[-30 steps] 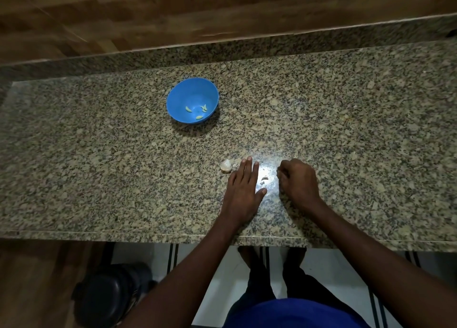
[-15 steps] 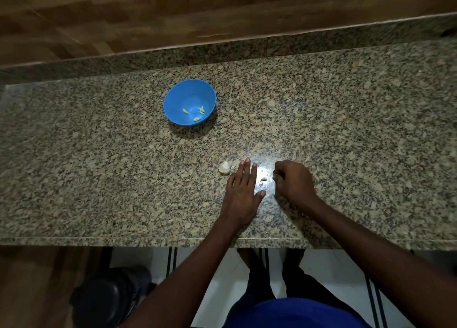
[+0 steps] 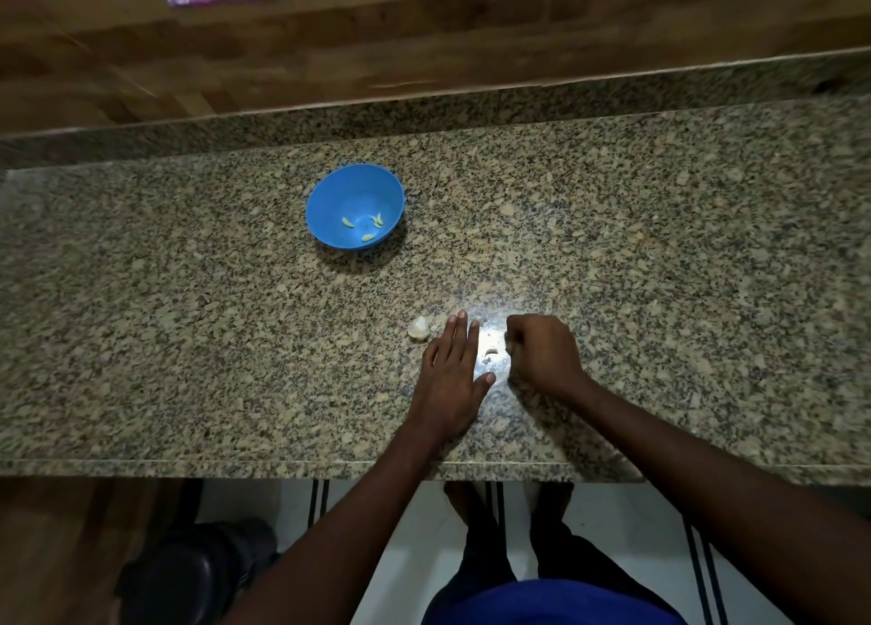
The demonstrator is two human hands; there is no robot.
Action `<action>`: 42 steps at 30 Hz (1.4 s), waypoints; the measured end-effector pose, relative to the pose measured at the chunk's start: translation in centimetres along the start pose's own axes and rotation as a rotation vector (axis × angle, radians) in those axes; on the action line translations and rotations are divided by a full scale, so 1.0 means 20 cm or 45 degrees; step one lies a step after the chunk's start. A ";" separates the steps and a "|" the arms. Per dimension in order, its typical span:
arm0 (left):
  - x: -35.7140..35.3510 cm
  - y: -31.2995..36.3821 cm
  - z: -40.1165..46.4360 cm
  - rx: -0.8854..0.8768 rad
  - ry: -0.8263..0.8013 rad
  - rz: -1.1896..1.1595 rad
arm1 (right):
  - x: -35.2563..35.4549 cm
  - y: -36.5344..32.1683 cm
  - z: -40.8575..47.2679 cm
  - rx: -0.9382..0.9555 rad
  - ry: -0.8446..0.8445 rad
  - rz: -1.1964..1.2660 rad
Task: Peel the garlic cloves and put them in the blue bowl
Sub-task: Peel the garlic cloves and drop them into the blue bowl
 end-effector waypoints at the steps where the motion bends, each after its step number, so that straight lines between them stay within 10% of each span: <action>1: 0.00 0.00 0.00 0.002 0.003 0.005 | 0.01 0.01 0.01 -0.046 -0.014 0.043; 12: 0.03 0.02 0.01 0.045 -0.023 -0.012 | -0.01 -0.07 -0.01 0.349 -0.133 -0.251; 20: 0.30 0.17 0.08 0.351 0.187 -0.996 | 0.16 0.01 -0.06 -0.421 0.064 0.981; 28: 0.36 0.25 0.13 0.679 -0.234 -1.744 | 0.20 0.06 -0.04 -0.084 -0.093 0.520; 42: 0.42 0.28 0.14 0.417 -0.227 -1.658 | 0.24 0.06 -0.05 -0.642 -0.606 1.778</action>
Point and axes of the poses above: each hand's wrist, its own z-axis towards the middle knuckle, its own x-axis out of the back of the hand, y = z × x, the point moved 3 cm from there along z, towards the middle knuckle, and after that the axes turned 9 degrees about x, right-handed, at the moved point
